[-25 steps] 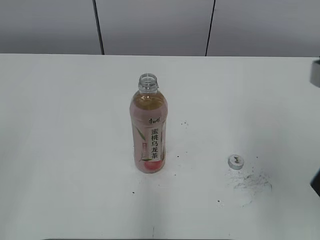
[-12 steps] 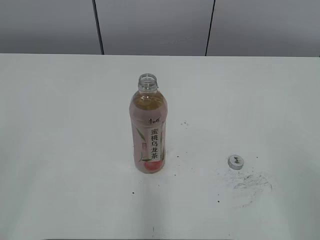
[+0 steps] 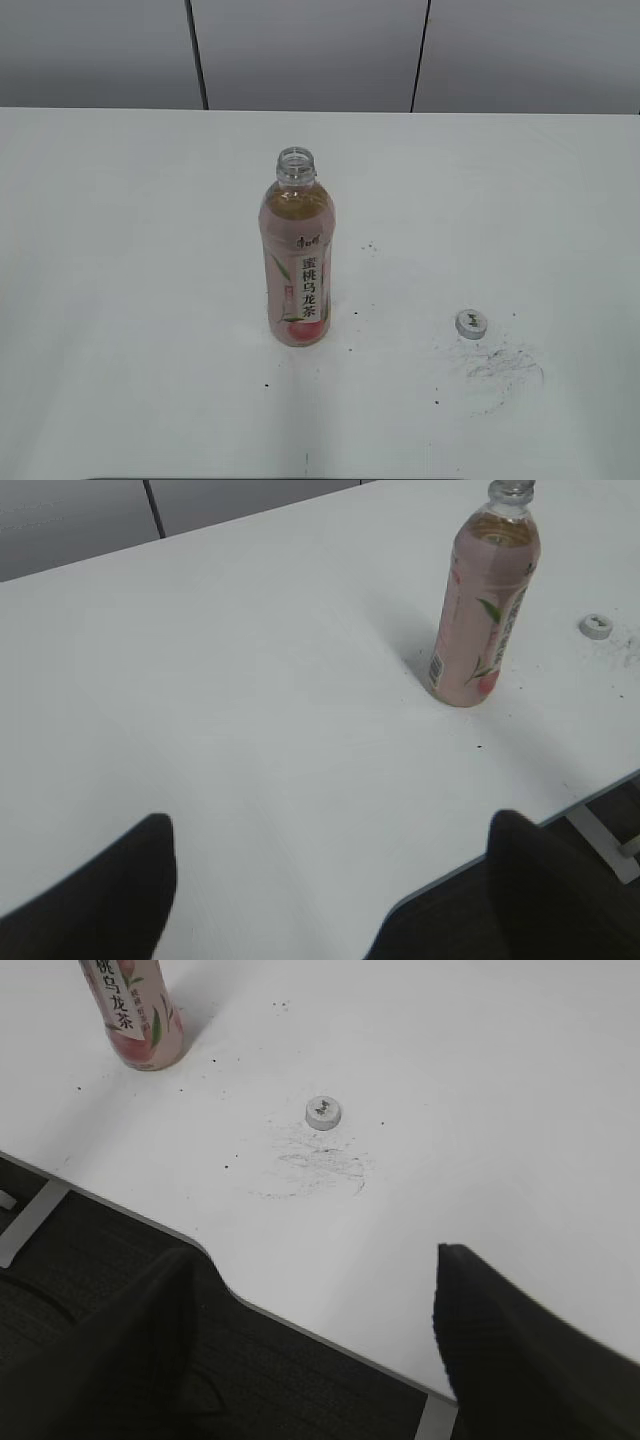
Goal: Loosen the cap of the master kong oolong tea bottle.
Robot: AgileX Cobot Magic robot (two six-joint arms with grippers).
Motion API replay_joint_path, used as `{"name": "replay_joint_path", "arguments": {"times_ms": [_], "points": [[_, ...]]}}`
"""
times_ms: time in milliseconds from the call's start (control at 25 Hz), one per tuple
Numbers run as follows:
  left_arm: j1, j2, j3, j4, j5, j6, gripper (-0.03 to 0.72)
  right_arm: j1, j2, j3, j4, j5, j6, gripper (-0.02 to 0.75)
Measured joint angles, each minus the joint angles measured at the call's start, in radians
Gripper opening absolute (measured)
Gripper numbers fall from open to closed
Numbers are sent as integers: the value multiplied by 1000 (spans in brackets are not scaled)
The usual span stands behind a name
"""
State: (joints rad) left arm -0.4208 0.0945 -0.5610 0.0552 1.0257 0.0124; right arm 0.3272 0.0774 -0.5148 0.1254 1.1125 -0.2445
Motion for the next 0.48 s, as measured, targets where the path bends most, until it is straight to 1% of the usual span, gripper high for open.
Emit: {"name": "replay_joint_path", "arguments": {"times_ms": [400,480], "points": [[1,-1,0,0,0,0,564,0,0,1,0,-1,0,555],[25,-3,0,0,0,0,564,-3,0,0,0,-1,0,555]]}}
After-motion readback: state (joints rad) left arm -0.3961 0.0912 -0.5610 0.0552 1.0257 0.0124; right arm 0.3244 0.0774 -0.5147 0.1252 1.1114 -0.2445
